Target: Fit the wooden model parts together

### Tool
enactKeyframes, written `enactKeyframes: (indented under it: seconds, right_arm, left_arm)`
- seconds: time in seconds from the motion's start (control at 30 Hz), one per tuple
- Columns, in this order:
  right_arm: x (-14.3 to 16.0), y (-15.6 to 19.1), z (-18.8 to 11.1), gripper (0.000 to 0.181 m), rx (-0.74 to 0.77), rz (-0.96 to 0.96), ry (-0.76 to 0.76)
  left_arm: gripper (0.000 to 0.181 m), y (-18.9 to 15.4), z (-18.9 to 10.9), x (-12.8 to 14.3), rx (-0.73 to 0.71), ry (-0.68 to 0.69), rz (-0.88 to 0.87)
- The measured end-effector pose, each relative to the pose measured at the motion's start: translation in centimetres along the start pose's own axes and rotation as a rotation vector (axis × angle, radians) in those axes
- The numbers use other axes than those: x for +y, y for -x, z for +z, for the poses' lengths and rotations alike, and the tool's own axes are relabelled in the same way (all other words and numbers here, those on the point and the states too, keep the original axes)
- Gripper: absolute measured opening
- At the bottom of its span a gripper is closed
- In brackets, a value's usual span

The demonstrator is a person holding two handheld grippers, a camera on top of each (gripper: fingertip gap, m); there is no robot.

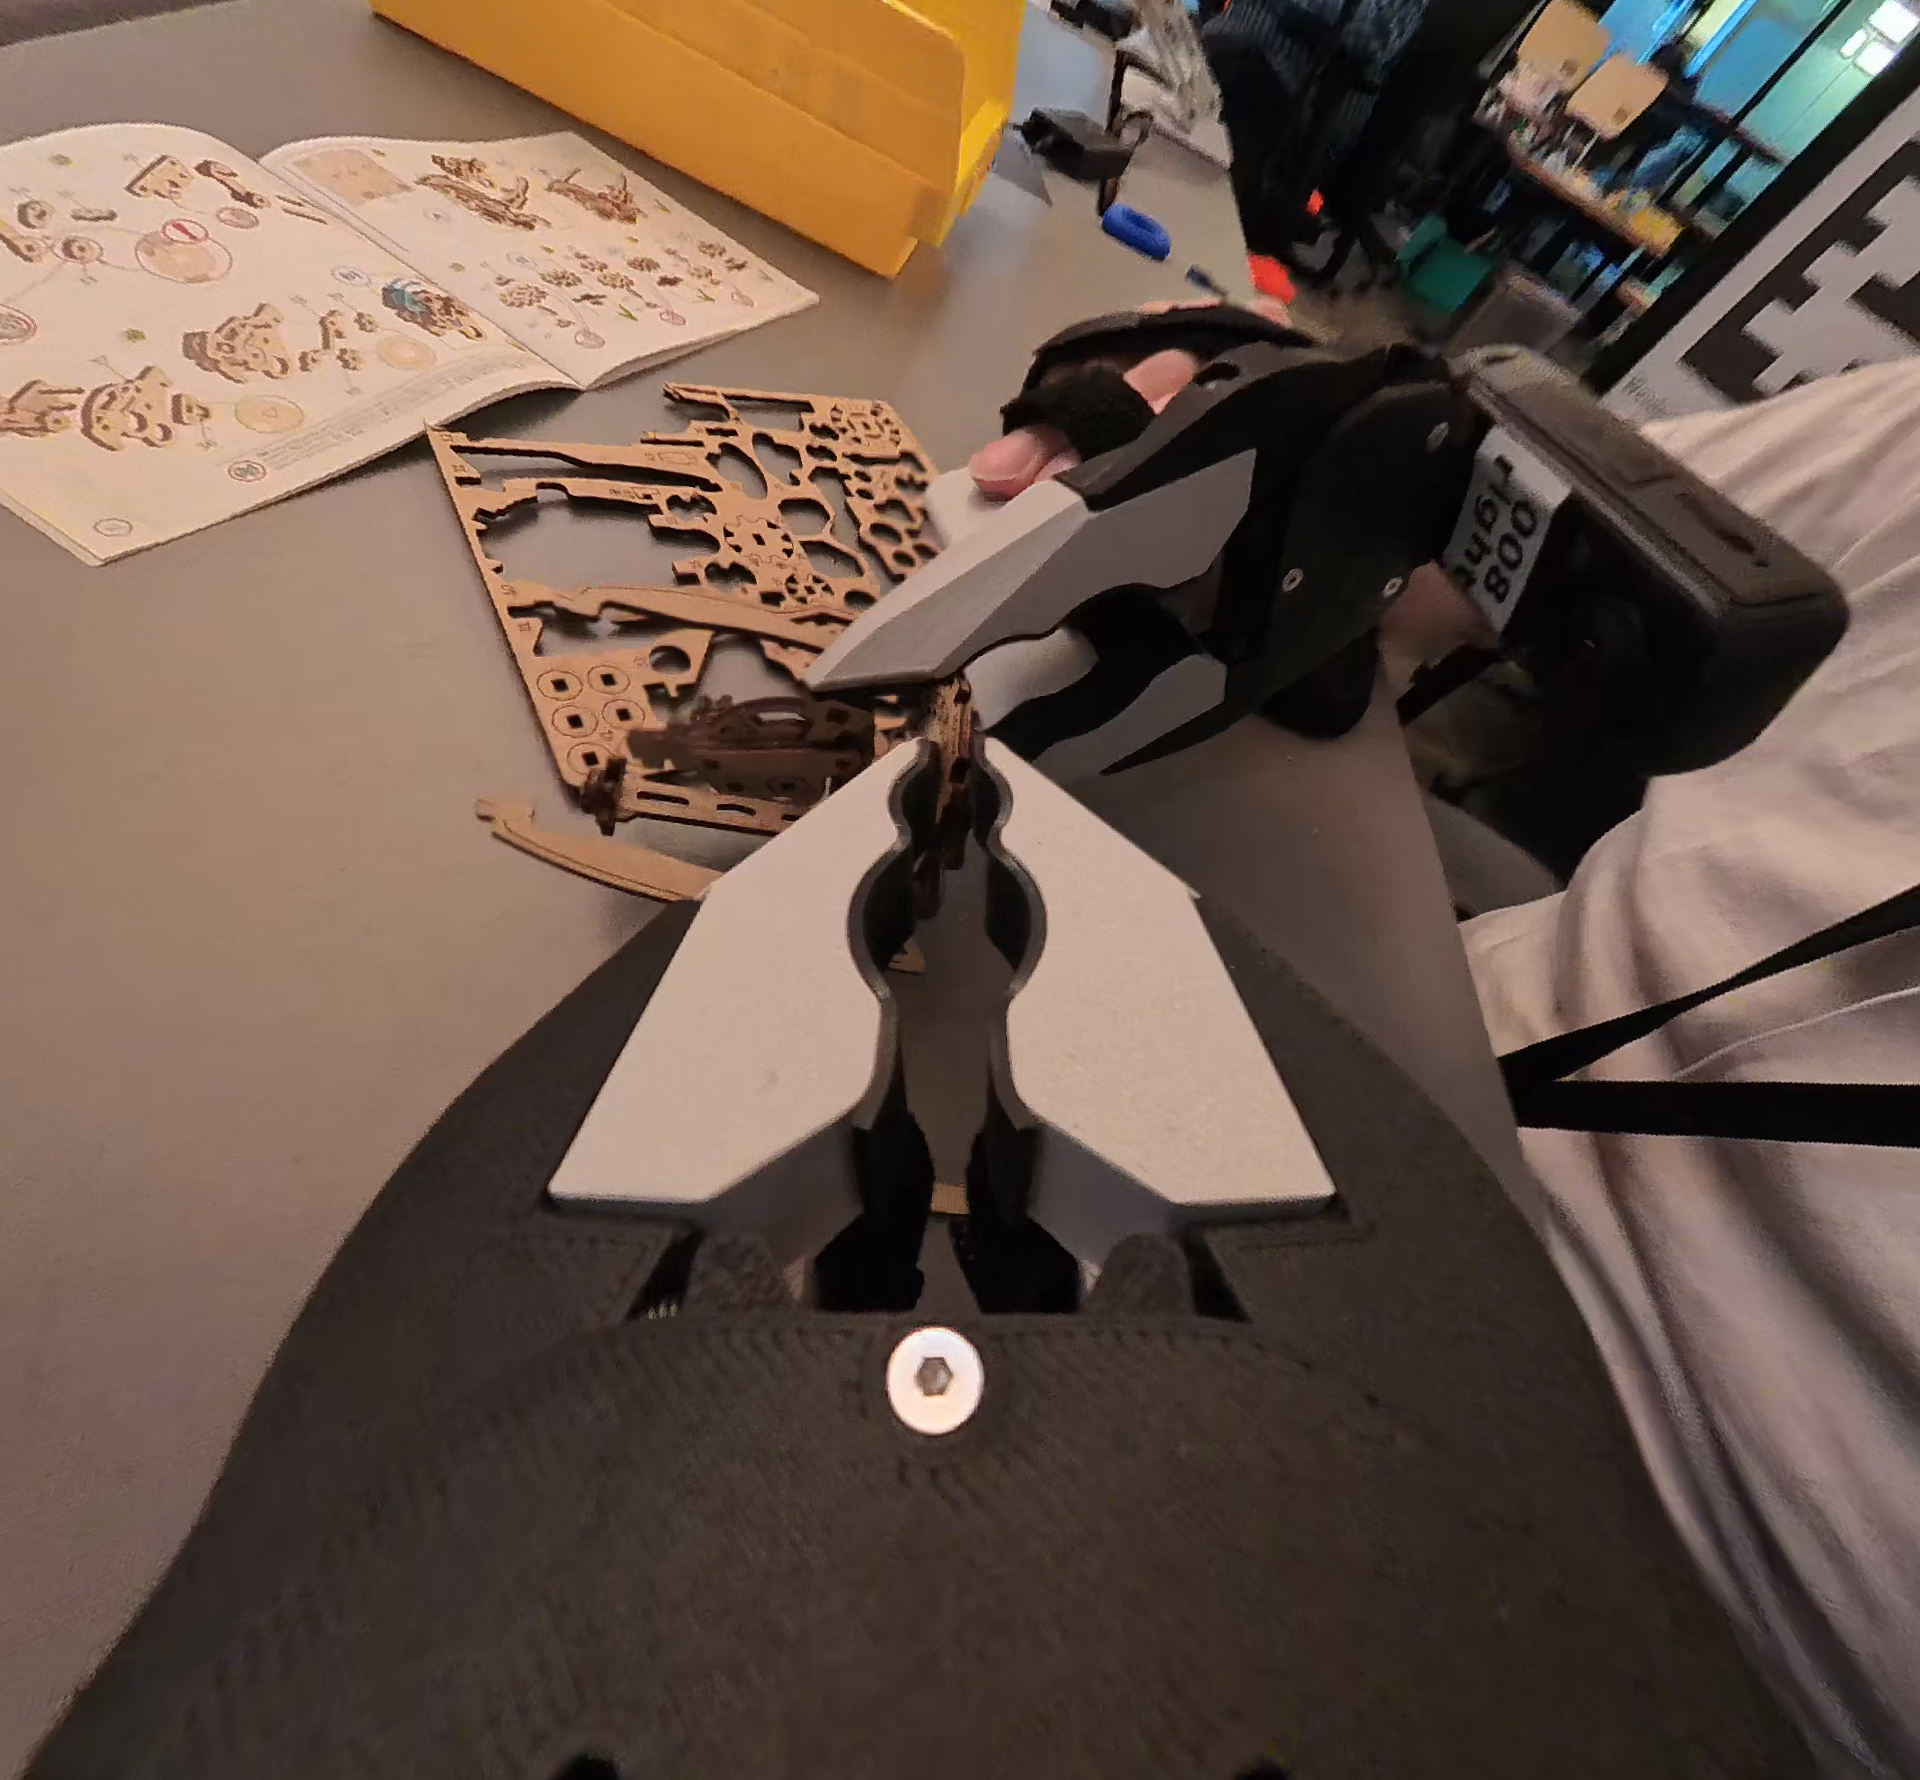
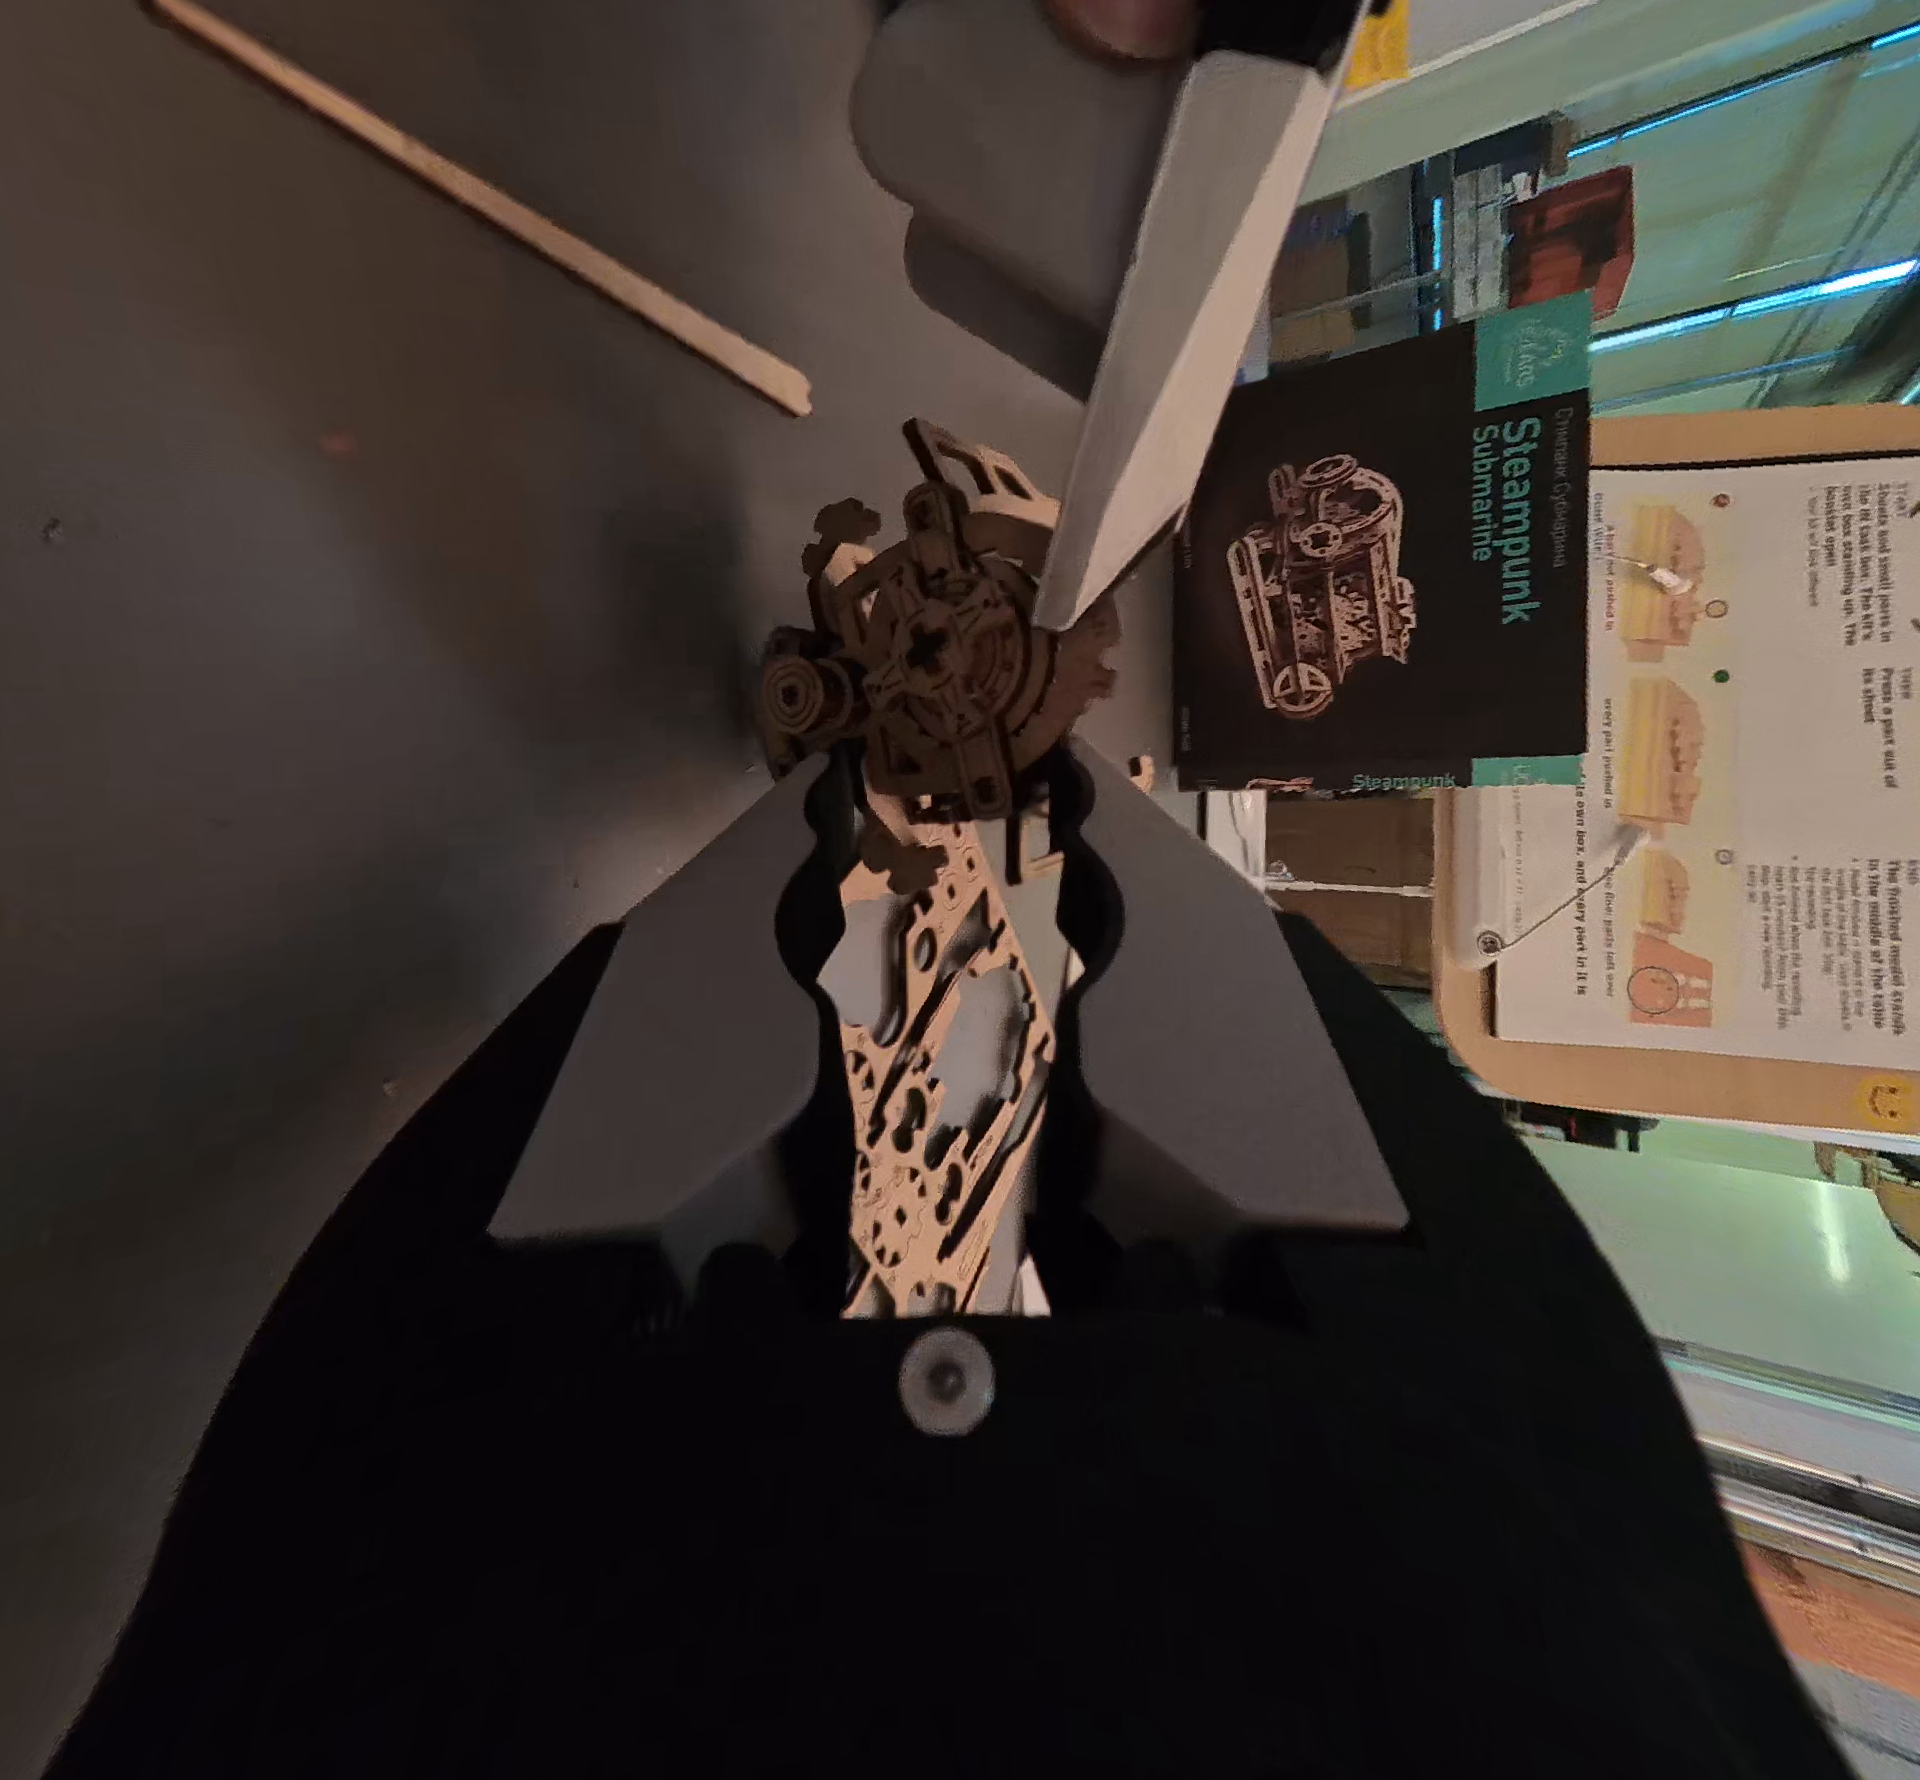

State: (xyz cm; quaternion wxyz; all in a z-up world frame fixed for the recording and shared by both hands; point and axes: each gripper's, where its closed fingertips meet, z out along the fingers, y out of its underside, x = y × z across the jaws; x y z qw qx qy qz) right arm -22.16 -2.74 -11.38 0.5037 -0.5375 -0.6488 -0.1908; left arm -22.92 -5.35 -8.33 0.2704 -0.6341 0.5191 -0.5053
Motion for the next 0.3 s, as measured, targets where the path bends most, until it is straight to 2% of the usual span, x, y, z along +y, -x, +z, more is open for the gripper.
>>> enactKeyframes:
  seconds: [0.13, 0.3]
  right_arm:
    - [-1.1, -2.6, -1.4, 0.049, 0.142, -0.017, -0.080]
    - [-3.0, -4.1, -4.3, 0.036, 0.188, 0.006, -0.236]
  left_arm:
    - [0.002, -0.1, -1.7, -1.6, 0.104, -0.109, -0.128]
    - [0.001, -0.7, -3.7, -3.3, 0.347, -0.243, -0.360]
